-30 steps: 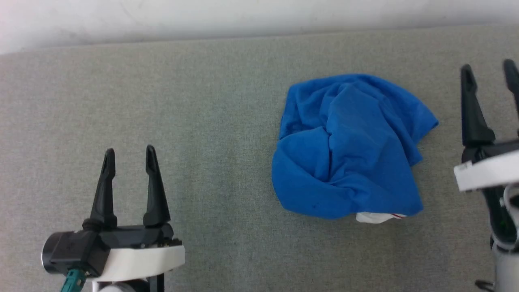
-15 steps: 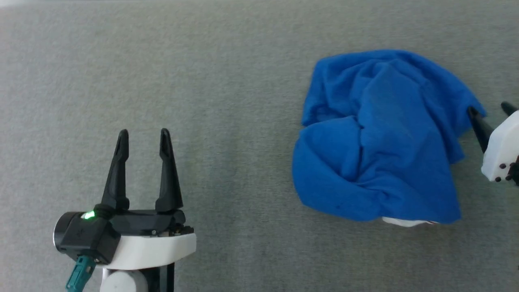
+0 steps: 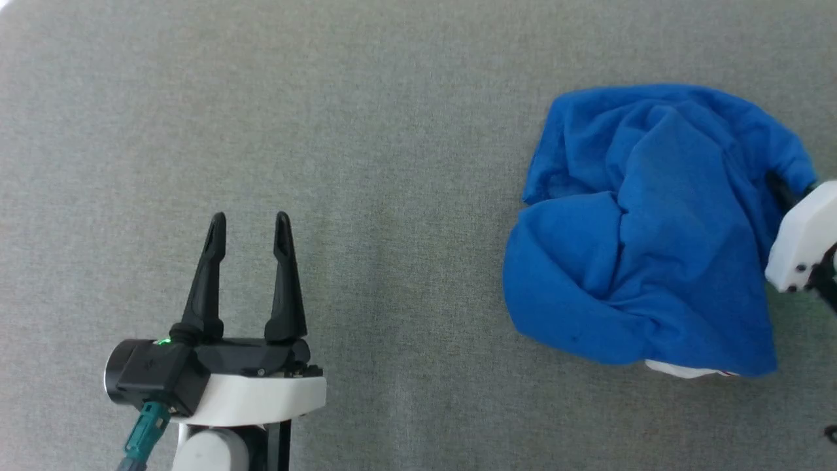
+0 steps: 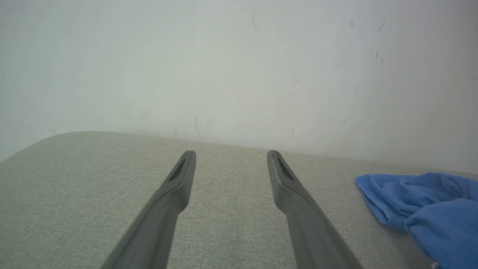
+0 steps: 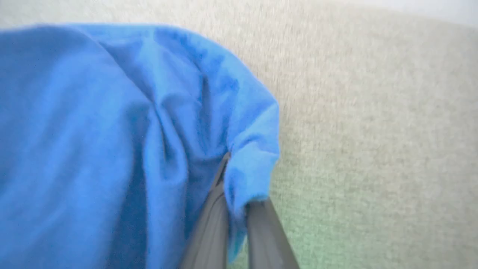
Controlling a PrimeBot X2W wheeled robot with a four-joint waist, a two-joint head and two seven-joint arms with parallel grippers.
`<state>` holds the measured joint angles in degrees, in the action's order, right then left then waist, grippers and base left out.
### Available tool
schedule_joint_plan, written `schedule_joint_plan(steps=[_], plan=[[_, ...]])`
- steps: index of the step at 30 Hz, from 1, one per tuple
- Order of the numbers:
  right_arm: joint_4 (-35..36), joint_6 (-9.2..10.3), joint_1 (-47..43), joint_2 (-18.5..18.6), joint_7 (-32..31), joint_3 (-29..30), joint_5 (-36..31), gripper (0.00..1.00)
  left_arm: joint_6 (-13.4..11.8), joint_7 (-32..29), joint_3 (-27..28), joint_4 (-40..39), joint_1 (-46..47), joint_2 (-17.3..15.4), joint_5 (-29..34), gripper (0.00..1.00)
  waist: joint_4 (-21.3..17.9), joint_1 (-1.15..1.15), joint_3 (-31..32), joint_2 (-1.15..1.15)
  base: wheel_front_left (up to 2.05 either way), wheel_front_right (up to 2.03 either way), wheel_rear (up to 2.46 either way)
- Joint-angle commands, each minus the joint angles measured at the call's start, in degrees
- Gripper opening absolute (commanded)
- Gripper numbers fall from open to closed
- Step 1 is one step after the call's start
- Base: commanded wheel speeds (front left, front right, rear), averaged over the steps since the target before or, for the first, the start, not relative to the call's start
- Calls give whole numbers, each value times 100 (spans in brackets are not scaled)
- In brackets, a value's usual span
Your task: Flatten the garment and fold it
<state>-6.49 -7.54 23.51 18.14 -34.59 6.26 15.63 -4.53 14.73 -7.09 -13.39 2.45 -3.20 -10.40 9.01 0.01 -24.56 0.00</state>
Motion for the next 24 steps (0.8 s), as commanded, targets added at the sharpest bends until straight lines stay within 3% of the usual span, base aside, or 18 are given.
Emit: schedule_joint_plan(steps=[1, 8, 13, 17, 24], plan=[[45, 5, 118, 1, 45, 26, 3, 0, 38, 27, -4, 23, 33, 28, 28, 100, -58, -1, 233, 0, 0, 0, 0], [1002, 5, 1142, 372, -4, -113, -10, 0, 0, 27, -20, 118, -207, 31, -38, 100, -35, -1, 909, 0, 0, 0, 0], [1193, 5, 2083, 438, -300, -885, 22, 0, -7, 27, 32, 130, -431, 31, -47, 100, 14, -1, 1180, 0, 0, 0, 0], [962, 5, 2763, 6, -356, -1946, 168, 0, -17, 27, 47, 97, -493, 32, -65, 100, 32, -1, 1213, 0, 0, 0, 0], [-208, 5, 3169, -1188, -32, -3675, 626, 0, -20, 27, -97, 100, -327, 32, -157, 100, 250, -1, 1041, 0, 0, 0, 0]])
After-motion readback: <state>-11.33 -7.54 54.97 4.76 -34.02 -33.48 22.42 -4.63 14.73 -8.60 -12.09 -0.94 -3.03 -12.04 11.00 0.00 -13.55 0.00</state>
